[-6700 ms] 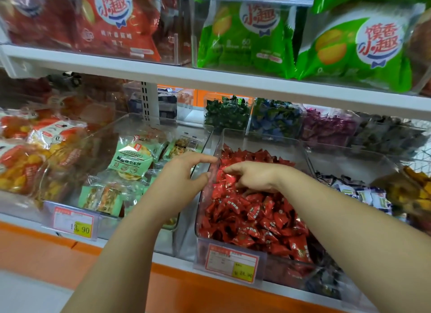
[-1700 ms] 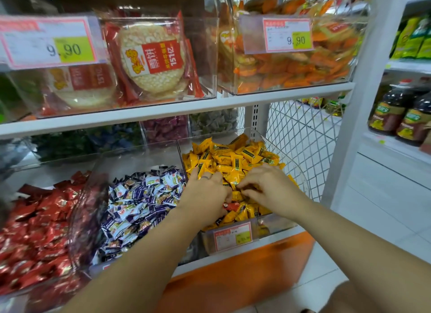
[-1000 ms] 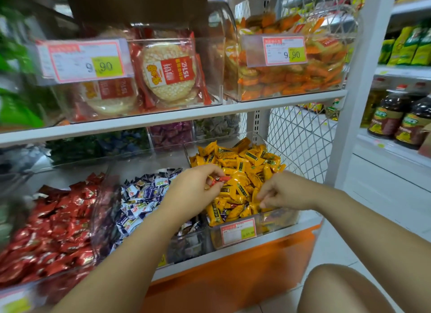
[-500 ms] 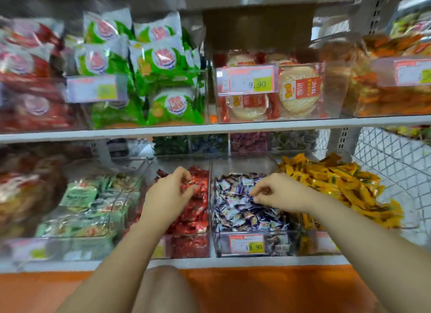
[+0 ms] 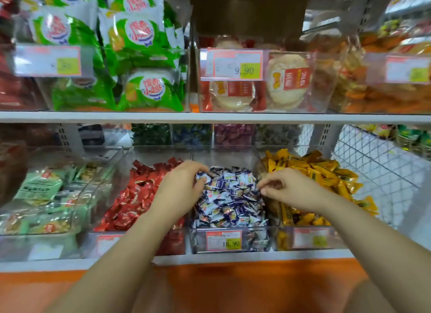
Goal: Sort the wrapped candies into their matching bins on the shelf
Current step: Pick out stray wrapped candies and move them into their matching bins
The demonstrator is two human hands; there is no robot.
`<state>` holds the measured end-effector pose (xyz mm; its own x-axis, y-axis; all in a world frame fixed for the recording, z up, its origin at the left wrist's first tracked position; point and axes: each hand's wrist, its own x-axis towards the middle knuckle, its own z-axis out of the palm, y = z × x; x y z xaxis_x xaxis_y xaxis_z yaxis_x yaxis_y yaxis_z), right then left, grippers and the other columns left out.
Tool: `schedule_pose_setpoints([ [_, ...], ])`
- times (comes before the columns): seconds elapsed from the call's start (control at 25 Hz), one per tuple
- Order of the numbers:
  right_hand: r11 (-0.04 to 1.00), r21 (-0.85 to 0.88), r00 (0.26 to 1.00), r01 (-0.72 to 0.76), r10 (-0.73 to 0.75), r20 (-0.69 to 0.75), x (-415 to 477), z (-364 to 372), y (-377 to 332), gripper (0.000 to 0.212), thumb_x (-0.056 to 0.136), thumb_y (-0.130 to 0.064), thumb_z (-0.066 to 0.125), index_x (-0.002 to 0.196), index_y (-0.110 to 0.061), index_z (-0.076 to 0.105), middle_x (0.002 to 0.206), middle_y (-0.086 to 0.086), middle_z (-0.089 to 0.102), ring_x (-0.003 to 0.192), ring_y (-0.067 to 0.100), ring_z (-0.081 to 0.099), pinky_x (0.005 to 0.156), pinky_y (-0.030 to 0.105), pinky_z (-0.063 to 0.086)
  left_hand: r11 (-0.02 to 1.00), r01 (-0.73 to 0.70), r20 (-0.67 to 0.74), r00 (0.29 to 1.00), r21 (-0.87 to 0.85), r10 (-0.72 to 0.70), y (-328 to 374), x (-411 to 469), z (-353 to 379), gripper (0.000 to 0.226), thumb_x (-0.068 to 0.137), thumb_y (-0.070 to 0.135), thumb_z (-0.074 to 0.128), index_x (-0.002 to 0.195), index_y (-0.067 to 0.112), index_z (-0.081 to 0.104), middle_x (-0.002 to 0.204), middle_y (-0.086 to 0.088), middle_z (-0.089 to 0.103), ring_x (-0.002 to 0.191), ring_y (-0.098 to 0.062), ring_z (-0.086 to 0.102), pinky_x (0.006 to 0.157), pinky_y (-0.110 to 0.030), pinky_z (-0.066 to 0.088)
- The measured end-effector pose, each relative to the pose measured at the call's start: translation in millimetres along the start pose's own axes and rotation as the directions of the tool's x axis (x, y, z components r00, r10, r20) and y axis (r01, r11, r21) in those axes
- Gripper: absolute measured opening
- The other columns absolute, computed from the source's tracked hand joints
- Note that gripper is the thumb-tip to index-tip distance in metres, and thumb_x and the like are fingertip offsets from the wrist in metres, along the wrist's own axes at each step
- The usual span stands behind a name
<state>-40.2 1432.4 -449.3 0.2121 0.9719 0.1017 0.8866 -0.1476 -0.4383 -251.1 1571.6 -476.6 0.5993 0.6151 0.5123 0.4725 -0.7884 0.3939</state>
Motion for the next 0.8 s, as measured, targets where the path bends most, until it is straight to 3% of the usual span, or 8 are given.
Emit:
schedule_pose_setpoints([
  [0.16,0.998,-0.010,0.995,-0.069,0.068,-0.068,-26,-14,45,0.016,0.089,-0.025,0.060,0.102,-0.022,0.069,0.090,-0.013,0.062,0.088,0.007,0.059,0.072,0.015,0.044,0.989,-0.123,0.152,0.979,-0.087,0.136,68,17,42,0.023,0.094,0.027,0.051,0.116,0.028,0.058,0.120,0.009,0.057,0.097,-0.013,0.058,0.090,-0.034,0.045],
  [0.4,0.986,-0.093,0.991,-0.136,0.135,-0.011,-35,-9,96,0.022,0.090,-0.021,0.059,0.109,-0.026,0.068,0.099,-0.009,0.069,0.090,0.002,0.061,0.065,0.002,0.039,0.954,-0.279,0.290,0.909,-0.108,0.298,96,39,102,0.023,0.094,0.030,0.051,0.115,0.029,0.060,0.121,0.011,0.055,0.116,-0.011,0.046,0.100,-0.031,0.039],
  [0.48,0.974,-0.205,0.995,-0.096,0.101,0.012,-28,-7,103,0.025,0.089,-0.025,0.059,0.113,-0.030,0.066,0.110,-0.010,0.067,0.101,0.008,0.059,0.082,0.017,0.045,0.953,-0.283,0.290,0.908,-0.111,0.304,94,46,112,0.023,0.094,0.030,0.050,0.114,0.030,0.061,0.122,0.013,0.054,0.119,-0.009,0.040,0.101,-0.026,0.033],
  [0.56,0.936,-0.347,0.995,-0.064,0.085,0.045,-21,-6,108,0.030,0.088,-0.031,0.059,0.118,-0.037,0.061,0.127,-0.016,0.057,0.116,0.014,0.048,0.098,0.034,0.035,0.945,-0.299,0.295,0.898,-0.134,0.326,91,49,120,0.021,0.094,0.028,0.051,0.110,0.030,0.064,0.118,0.014,0.055,0.119,-0.009,0.039,0.100,-0.023,0.029],
  [0.68,0.903,-0.424,0.997,-0.074,0.077,-0.010,-15,-6,117,0.031,0.088,-0.035,0.060,0.118,-0.041,0.058,0.132,-0.019,0.050,0.118,0.015,0.042,0.098,0.039,0.028,0.931,-0.319,0.291,0.887,-0.177,0.359,87,52,129,0.020,0.094,0.025,0.051,0.103,0.029,0.068,0.107,0.018,0.056,0.115,-0.010,0.043,0.099,-0.022,0.027],
  [0.8,0.895,-0.439,0.991,-0.077,0.019,-0.135,-9,-3,126,0.026,0.089,-0.035,0.058,0.115,-0.040,0.058,0.124,-0.018,0.055,0.114,0.015,0.043,0.095,0.037,0.028,0.923,-0.343,0.305,0.873,-0.173,0.381,84,55,132,0.036,0.089,0.043,0.038,0.103,0.031,0.069,0.105,0.024,0.050,0.115,-0.006,0.039,0.098,-0.017,0.020],
])
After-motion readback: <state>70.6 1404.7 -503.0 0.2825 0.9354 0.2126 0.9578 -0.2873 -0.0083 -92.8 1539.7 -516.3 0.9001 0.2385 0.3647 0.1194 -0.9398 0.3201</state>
